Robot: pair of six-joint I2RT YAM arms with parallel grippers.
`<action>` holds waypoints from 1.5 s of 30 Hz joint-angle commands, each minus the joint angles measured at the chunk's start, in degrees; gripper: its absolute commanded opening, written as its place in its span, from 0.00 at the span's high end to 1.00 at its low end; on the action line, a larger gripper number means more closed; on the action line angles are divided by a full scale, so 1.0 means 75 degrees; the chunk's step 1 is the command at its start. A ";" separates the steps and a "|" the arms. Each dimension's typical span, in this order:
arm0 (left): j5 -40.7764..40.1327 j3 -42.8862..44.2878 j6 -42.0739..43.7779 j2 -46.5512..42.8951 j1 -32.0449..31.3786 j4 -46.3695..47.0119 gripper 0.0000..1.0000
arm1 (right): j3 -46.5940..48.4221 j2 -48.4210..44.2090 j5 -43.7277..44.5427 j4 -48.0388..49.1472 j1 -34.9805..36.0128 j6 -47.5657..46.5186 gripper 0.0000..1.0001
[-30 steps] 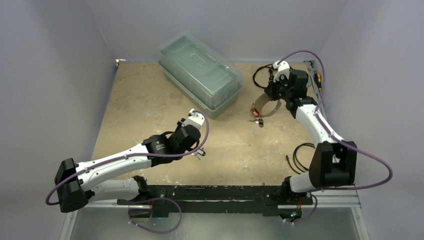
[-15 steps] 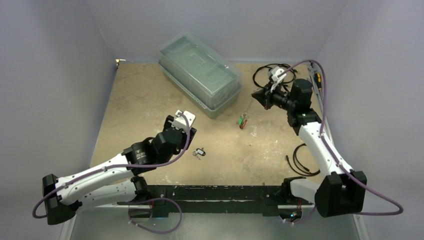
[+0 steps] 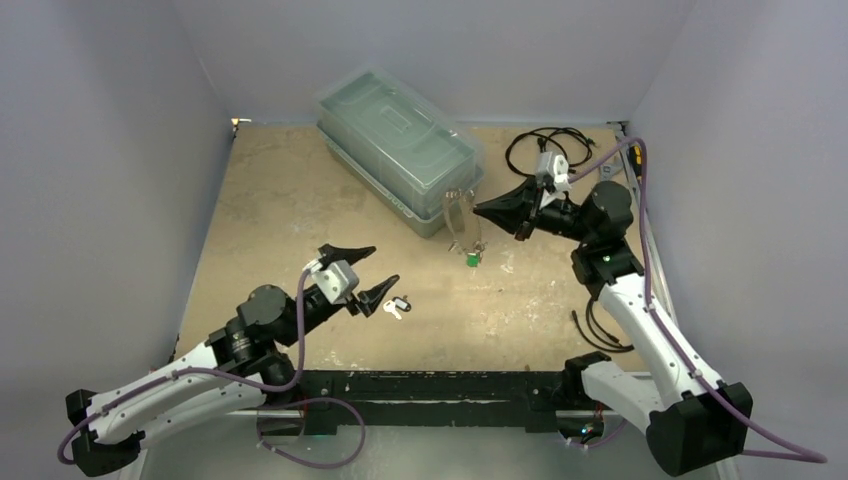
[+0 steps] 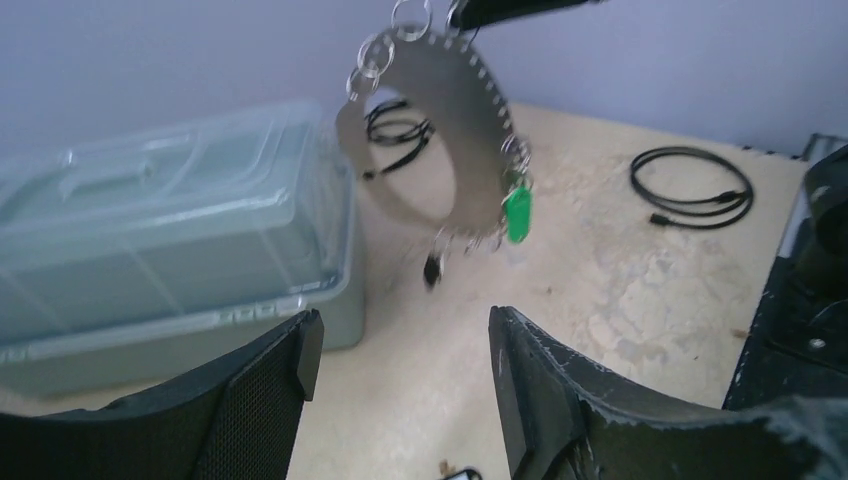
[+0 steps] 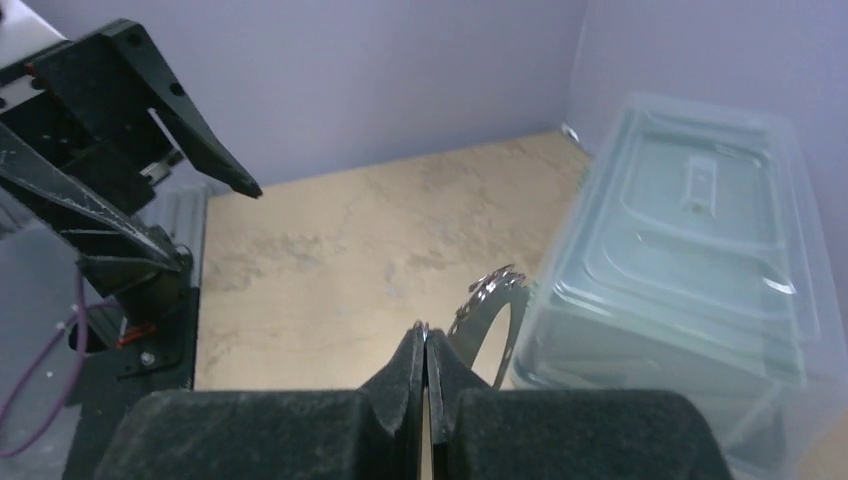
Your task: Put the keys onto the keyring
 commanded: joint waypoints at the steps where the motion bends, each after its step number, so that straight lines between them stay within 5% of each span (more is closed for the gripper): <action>1: 0.1846 0.0190 0.1039 0.0132 0.0035 0.1395 0.38 | -0.0536 -0.0514 -0.0647 0.2622 0.0198 0.1892 1.00; 6: 0.2582 0.0390 0.1585 0.0649 0.0035 0.2235 0.39 | -0.1133 -0.0628 -0.0704 0.4930 0.0632 0.3568 1.00; 14: 0.3488 0.0619 0.2024 0.1651 0.0035 0.3207 0.48 | -0.1753 -0.0596 -0.0356 0.5805 0.1410 0.4296 1.00; 23: 0.4014 0.0102 0.1445 0.1507 0.0150 0.3863 0.63 | -0.2175 -0.0573 0.0113 0.6277 0.1960 0.4352 1.00; 45: 0.4599 -0.0178 0.0850 0.1518 0.0316 0.3956 0.70 | -0.2206 0.0017 0.0444 0.6989 0.3249 0.4192 1.00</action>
